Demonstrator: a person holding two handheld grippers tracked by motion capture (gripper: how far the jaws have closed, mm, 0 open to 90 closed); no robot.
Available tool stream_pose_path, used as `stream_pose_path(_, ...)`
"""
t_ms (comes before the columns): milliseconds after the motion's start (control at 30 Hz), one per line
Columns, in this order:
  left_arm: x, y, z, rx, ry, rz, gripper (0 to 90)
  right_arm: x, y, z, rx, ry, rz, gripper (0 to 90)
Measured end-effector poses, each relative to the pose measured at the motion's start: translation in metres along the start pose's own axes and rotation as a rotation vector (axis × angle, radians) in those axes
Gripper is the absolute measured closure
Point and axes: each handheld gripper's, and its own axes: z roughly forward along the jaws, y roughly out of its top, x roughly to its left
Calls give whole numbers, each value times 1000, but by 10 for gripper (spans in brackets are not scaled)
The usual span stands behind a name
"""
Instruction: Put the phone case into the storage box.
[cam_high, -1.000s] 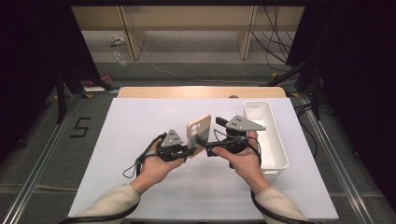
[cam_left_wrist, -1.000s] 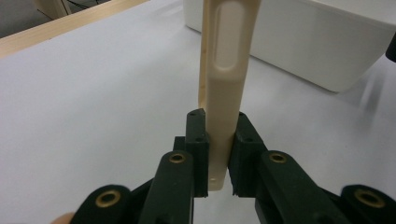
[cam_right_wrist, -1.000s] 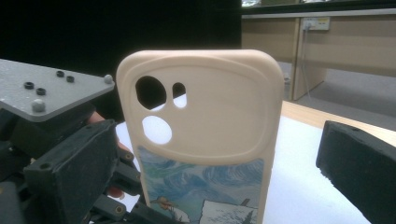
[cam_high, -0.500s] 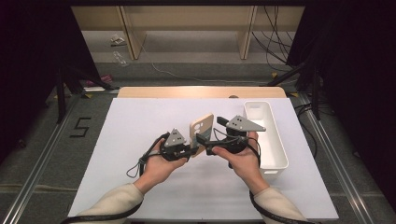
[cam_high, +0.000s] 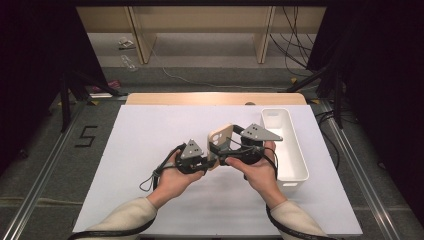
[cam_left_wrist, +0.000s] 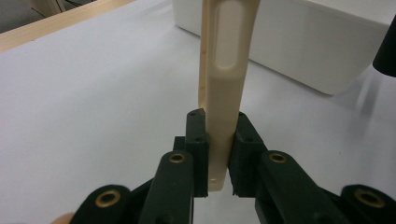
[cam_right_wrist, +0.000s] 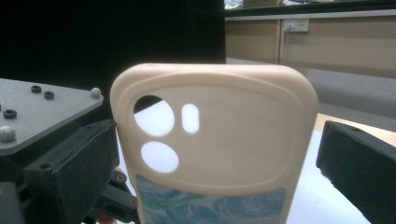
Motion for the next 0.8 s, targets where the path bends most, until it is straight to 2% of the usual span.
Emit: stream_pose_path(800,-5,-1,6,3,-12,-3,796,3,1,1,-9,-11,-12,1)
